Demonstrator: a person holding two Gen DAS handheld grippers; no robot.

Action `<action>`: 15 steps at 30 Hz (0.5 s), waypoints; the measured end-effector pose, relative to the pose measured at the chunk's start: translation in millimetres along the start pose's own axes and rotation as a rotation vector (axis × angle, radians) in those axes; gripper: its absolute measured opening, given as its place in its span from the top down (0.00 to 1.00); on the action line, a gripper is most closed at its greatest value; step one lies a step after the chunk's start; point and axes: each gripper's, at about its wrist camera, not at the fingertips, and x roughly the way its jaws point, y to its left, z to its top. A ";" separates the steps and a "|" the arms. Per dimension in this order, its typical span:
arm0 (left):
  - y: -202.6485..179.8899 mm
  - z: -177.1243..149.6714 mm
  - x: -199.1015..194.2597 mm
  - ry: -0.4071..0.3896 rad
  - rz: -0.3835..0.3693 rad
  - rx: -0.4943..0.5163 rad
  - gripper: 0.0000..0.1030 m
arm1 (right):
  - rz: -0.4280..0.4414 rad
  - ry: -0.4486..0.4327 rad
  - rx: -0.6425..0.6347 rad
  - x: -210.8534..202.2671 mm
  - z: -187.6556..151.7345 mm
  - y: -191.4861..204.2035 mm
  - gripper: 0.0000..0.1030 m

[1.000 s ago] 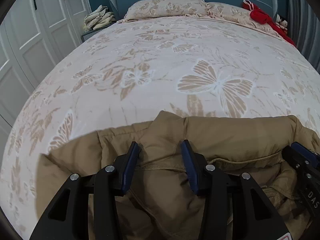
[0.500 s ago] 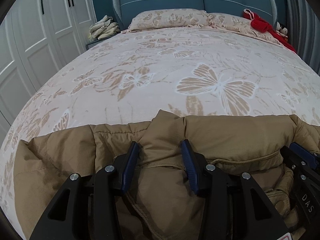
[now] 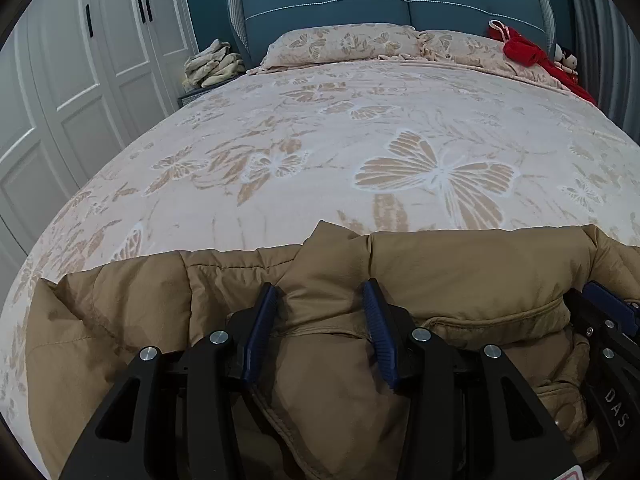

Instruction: Fold large clothes

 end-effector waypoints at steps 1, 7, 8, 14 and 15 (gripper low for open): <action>0.0 0.1 -0.1 -0.001 0.002 0.000 0.58 | 0.000 0.000 0.000 -0.1 0.2 0.0 0.80; -0.3 0.1 -0.1 -0.003 0.006 0.001 0.58 | 0.001 -0.002 0.001 0.0 -0.2 0.0 0.80; -0.1 -0.1 0.2 -0.003 0.006 0.001 0.58 | 0.003 -0.003 0.002 0.1 0.2 0.2 0.80; -0.4 -0.1 1.1 -0.004 0.006 0.001 0.58 | 0.002 -0.007 0.002 0.5 -0.1 -0.2 0.80; -1.2 0.1 1.2 -0.004 0.008 0.003 0.58 | 0.003 -0.012 0.003 0.7 0.7 0.2 0.80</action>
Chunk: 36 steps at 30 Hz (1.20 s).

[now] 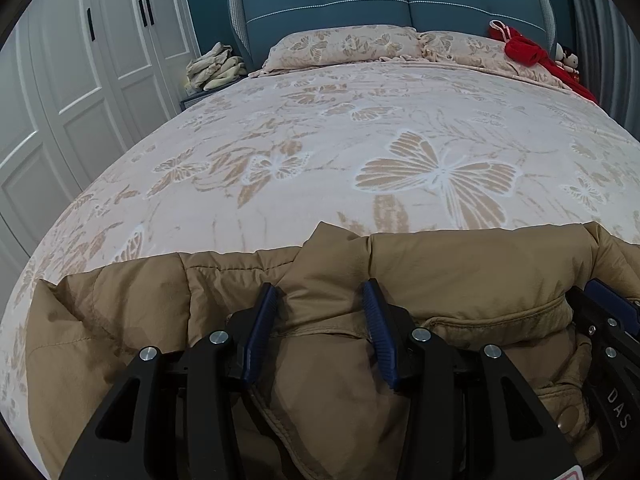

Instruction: Fold large clothes

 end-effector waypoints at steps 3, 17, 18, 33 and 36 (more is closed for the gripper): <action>1.3 2.7 0.1 0.013 0.006 0.005 0.57 | -0.001 -0.007 0.000 2.6 3.4 2.0 0.80; 154.8 -118.8 -206.2 0.144 -0.210 -0.155 0.17 | 0.169 0.016 0.011 -271.0 -147.0 -20.6 0.45; 169.4 -134.8 -217.1 0.168 -0.202 -0.166 0.17 | 0.133 0.026 0.017 -295.1 -170.3 -29.0 0.44; 285.9 -281.4 -292.0 0.386 -0.315 -0.588 0.17 | 0.043 0.137 0.493 -407.3 -335.2 -117.3 0.30; 280.1 -295.1 -294.8 0.395 -0.335 -0.635 0.17 | 0.062 0.147 0.542 -400.4 -339.7 -120.3 0.30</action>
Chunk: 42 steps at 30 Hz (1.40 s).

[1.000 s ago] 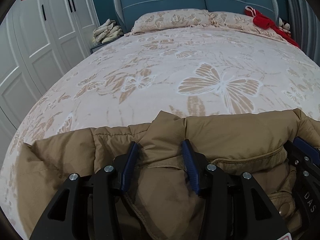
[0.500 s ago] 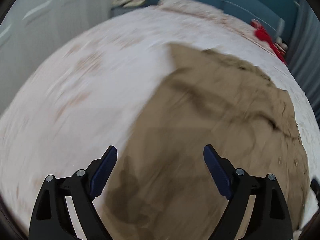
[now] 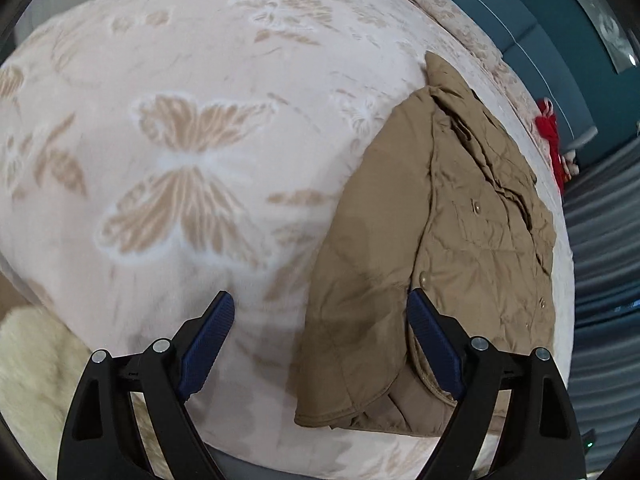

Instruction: Fold large clothes

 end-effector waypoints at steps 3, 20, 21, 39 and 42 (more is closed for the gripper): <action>-7.1 -7.9 -0.4 0.000 0.000 0.038 0.26 | 0.043 0.014 0.084 6.9 -1.8 -9.6 0.30; -44.3 -32.8 -98.5 0.009 -0.077 0.301 0.98 | 0.136 -0.041 -0.164 -81.1 -4.5 31.5 0.98; -43.9 -37.1 -110.0 0.017 -0.066 0.331 0.98 | 0.128 -0.022 -0.235 -96.8 -11.0 36.8 0.98; -81.3 -53.8 -248.7 -0.110 -0.066 0.544 0.99 | 0.134 -0.118 -0.471 -228.9 -16.2 75.3 0.98; -100.4 -24.4 -232.4 -0.199 -0.036 0.547 0.98 | 0.126 -0.173 -0.407 -206.5 25.5 84.8 0.98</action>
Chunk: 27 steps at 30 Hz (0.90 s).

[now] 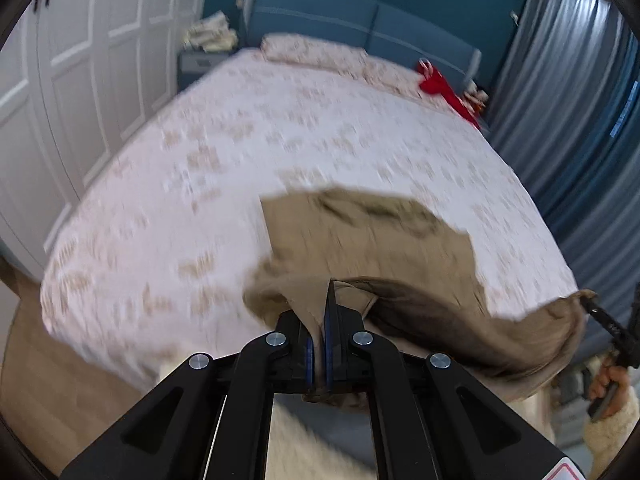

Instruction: Fold large clothes

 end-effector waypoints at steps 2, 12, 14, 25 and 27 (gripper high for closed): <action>-0.1 17.9 15.3 -0.045 0.035 0.003 0.98 | -0.027 -0.040 0.000 22.9 23.8 -1.6 0.98; 18.5 91.7 141.6 -0.067 0.162 -0.087 0.97 | -0.077 -0.103 0.094 139.8 96.5 -7.9 0.98; 22.8 101.0 169.2 -0.046 0.179 -0.105 0.97 | -0.084 -0.095 0.122 161.4 103.9 -11.1 0.98; 31.2 104.0 278.3 0.054 0.298 -0.041 0.96 | -0.141 -0.006 0.210 270.6 111.6 -34.7 0.98; 36.2 102.7 292.7 0.069 0.303 -0.048 0.96 | -0.151 0.007 0.216 283.9 108.8 -38.1 0.98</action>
